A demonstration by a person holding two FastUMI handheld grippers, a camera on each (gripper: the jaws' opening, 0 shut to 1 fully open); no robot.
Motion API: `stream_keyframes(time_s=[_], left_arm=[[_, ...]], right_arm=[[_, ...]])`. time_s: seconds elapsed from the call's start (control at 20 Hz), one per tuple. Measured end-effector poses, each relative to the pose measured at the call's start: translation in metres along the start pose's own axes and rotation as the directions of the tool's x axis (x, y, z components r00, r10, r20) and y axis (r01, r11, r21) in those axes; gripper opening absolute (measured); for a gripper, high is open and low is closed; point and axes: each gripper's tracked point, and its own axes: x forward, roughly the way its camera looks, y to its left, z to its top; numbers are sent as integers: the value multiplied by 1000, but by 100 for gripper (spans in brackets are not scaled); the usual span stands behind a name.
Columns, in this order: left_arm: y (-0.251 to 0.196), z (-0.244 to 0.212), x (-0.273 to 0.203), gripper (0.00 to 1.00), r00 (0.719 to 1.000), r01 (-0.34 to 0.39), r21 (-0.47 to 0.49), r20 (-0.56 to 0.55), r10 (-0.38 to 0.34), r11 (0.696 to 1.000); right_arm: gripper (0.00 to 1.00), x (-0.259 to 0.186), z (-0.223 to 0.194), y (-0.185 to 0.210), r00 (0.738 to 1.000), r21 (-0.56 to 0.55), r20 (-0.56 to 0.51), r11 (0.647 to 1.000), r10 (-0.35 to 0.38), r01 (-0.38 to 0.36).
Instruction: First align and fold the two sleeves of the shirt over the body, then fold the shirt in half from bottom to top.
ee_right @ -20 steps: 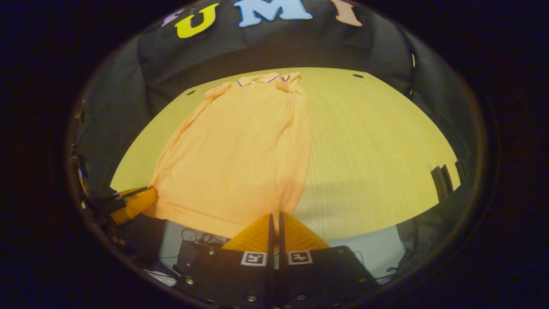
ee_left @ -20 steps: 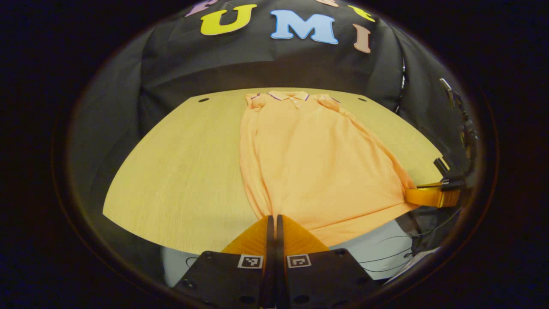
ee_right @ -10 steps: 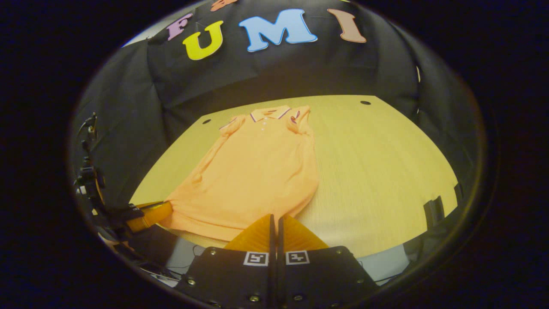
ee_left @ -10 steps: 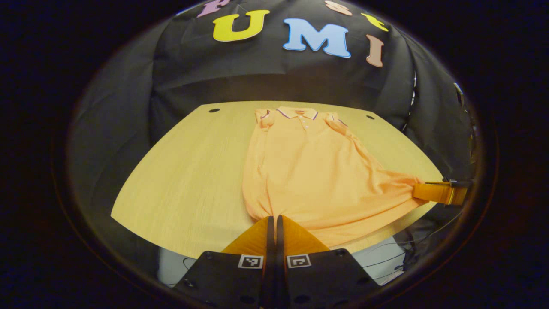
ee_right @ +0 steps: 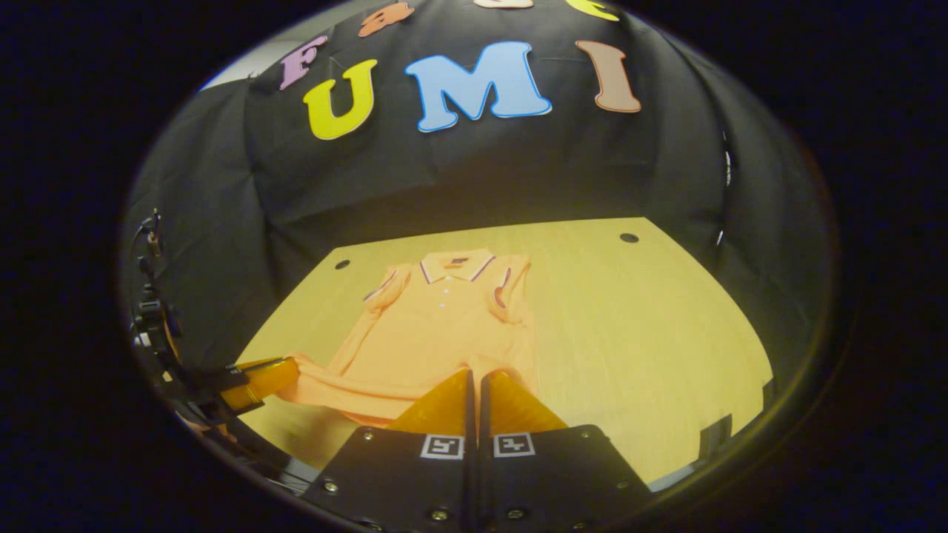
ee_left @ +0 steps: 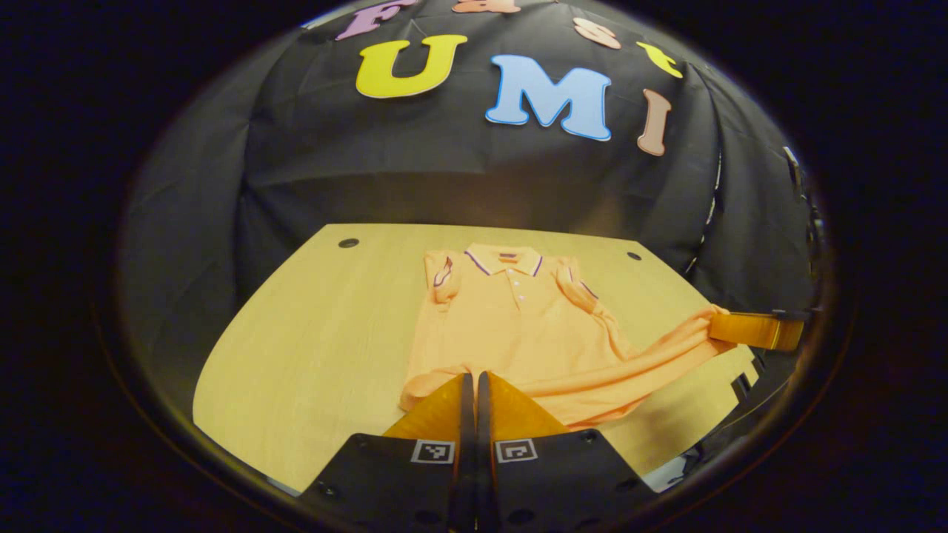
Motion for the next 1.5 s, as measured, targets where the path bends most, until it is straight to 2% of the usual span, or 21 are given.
stream_keyframes(time_s=[0.45,0.8,1.1,1.5], left_arm=[[23,63,79,6,999,42,-14,-5,-42,999],[23,117,149,6,990,138,29,19,-139,990],[27,157,211,6,987,151,44,45,-153,988],[27,186,281,6,985,144,62,84,-149,988]], right_arm=[[0,67,61,6,999,37,10,999,-39,39],[0,118,109,-4,990,44,25,989,-140,139],[0,168,141,-16,986,84,25,984,-162,160],[1,232,177,-32,983,-13,40,984,-178,179]])
